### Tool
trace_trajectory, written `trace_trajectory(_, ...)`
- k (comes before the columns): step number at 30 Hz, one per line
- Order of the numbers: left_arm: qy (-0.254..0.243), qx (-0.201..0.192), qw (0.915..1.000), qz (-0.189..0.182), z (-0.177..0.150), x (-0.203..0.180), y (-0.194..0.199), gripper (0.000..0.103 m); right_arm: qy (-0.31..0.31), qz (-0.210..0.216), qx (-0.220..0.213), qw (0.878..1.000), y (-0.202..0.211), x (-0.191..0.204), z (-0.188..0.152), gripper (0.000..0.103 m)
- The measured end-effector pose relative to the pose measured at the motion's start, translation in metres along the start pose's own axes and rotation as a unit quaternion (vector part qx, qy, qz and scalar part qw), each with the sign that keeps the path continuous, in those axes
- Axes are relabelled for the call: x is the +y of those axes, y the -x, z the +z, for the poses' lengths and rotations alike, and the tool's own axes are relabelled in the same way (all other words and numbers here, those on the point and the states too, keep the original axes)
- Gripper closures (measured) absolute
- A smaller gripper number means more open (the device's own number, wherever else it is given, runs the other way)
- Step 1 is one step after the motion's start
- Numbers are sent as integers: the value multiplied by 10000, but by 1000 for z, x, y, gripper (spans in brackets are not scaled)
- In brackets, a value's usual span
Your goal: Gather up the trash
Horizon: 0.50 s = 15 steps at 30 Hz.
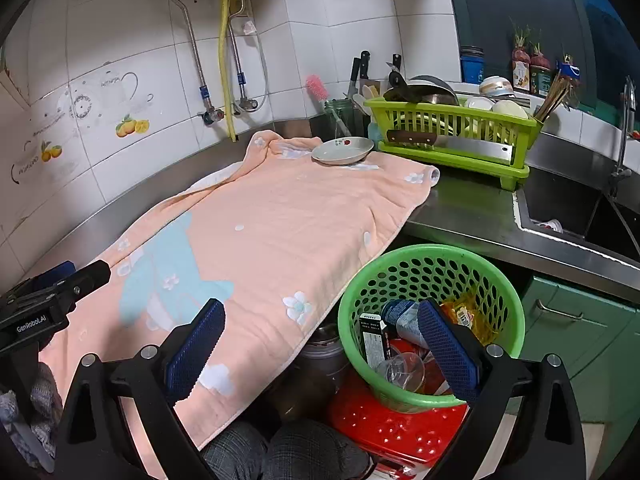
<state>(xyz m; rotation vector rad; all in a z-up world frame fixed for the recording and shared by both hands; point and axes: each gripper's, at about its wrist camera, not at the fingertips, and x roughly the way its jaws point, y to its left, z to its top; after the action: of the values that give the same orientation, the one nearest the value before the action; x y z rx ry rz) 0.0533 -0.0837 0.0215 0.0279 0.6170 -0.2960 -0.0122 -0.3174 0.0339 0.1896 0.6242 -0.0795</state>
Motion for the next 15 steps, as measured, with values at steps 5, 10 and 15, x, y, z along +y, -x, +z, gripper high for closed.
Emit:
trace_trajectory(5, -90, -10, 10000, 18, -1, -2, 0, 5, -19, 9, -2, 10000, 0, 0, 1, 9)
trace_trajectory(10, -128, -10, 9999, 18, -1, -4, 1, 5, -18, 21, -2, 10000, 0, 1, 1, 9)
trace_trajectory(15, -152, -8, 9999, -3, -2, -4, 2, 5, -24, 10, 2, 10000, -1, 2, 2, 9)
